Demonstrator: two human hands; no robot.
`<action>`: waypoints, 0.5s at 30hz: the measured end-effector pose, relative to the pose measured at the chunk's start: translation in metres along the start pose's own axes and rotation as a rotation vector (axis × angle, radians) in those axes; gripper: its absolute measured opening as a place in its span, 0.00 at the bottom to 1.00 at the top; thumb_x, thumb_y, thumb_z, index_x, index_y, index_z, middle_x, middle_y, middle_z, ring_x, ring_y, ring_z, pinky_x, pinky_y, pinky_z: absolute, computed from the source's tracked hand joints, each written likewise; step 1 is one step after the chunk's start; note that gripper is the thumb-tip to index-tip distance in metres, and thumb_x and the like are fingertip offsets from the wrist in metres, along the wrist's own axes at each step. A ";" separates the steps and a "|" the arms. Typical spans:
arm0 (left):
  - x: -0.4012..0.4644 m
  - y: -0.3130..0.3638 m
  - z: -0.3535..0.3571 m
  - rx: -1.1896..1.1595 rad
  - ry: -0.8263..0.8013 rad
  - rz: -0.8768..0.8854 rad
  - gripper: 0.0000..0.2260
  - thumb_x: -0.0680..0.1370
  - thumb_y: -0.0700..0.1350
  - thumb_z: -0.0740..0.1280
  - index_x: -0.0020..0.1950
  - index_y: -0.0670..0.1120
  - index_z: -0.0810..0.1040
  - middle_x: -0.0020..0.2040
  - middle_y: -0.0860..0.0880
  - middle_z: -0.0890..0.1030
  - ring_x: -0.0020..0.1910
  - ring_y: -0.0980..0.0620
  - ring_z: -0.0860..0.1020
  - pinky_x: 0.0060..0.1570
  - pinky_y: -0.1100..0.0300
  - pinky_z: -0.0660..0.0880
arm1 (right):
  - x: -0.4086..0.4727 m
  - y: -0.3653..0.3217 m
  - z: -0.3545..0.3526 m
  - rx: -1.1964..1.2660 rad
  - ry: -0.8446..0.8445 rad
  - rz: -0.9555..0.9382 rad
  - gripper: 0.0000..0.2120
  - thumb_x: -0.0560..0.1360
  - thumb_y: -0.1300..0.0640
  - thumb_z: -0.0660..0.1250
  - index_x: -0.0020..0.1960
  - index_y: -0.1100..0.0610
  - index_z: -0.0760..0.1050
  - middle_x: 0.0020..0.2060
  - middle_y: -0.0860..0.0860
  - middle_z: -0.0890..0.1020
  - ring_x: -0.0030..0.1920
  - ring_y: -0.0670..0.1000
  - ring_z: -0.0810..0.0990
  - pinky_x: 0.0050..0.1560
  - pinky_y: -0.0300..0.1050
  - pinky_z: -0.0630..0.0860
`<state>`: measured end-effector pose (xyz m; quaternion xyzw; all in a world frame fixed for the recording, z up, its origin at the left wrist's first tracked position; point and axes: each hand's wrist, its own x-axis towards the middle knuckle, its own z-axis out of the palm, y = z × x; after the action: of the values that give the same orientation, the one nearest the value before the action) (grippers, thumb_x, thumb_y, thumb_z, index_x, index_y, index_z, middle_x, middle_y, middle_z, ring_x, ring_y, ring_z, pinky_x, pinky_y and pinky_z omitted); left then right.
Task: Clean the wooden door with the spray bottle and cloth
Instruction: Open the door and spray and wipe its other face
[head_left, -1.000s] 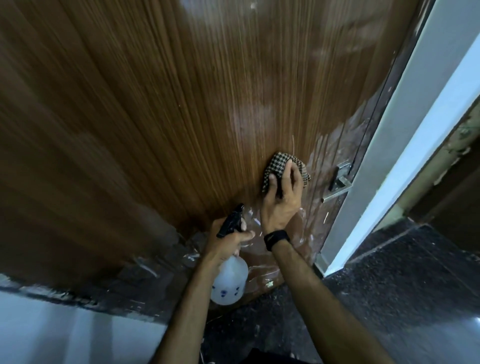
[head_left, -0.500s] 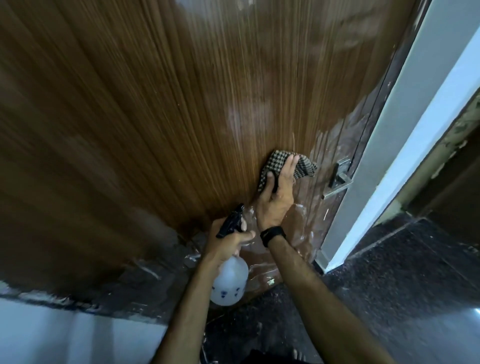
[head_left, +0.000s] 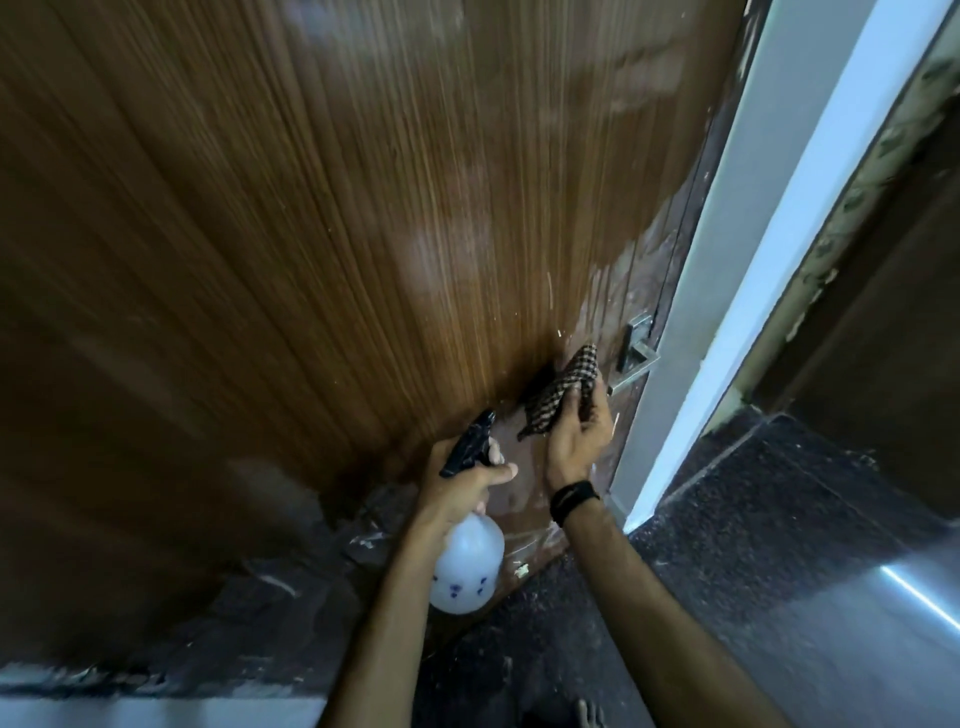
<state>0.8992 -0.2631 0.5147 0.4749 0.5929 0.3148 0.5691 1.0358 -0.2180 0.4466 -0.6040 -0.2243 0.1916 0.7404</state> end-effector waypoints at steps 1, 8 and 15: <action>0.002 0.002 0.002 0.005 -0.021 0.001 0.11 0.73 0.33 0.75 0.38 0.44 0.76 0.29 0.46 0.74 0.20 0.55 0.63 0.27 0.62 0.63 | 0.005 -0.001 -0.003 -0.001 0.002 0.003 0.19 0.80 0.58 0.63 0.70 0.62 0.75 0.64 0.50 0.79 0.66 0.51 0.76 0.70 0.55 0.71; 0.007 0.013 0.035 0.066 -0.128 -0.053 0.15 0.76 0.35 0.73 0.37 0.48 0.70 0.23 0.56 0.67 0.19 0.58 0.62 0.24 0.64 0.62 | 0.031 -0.001 -0.020 0.014 -0.033 -0.041 0.20 0.81 0.54 0.62 0.70 0.60 0.75 0.65 0.53 0.80 0.67 0.53 0.77 0.71 0.57 0.71; 0.002 0.040 0.058 0.107 -0.054 -0.040 0.19 0.76 0.36 0.74 0.32 0.49 0.68 0.23 0.53 0.68 0.20 0.56 0.63 0.24 0.64 0.63 | 0.061 -0.012 -0.011 -0.025 -0.040 -0.185 0.19 0.83 0.57 0.59 0.72 0.57 0.73 0.68 0.48 0.77 0.68 0.38 0.73 0.68 0.34 0.68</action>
<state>0.9640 -0.2568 0.5417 0.5012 0.6026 0.2584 0.5647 1.0926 -0.1952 0.4624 -0.5858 -0.2962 0.1317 0.7428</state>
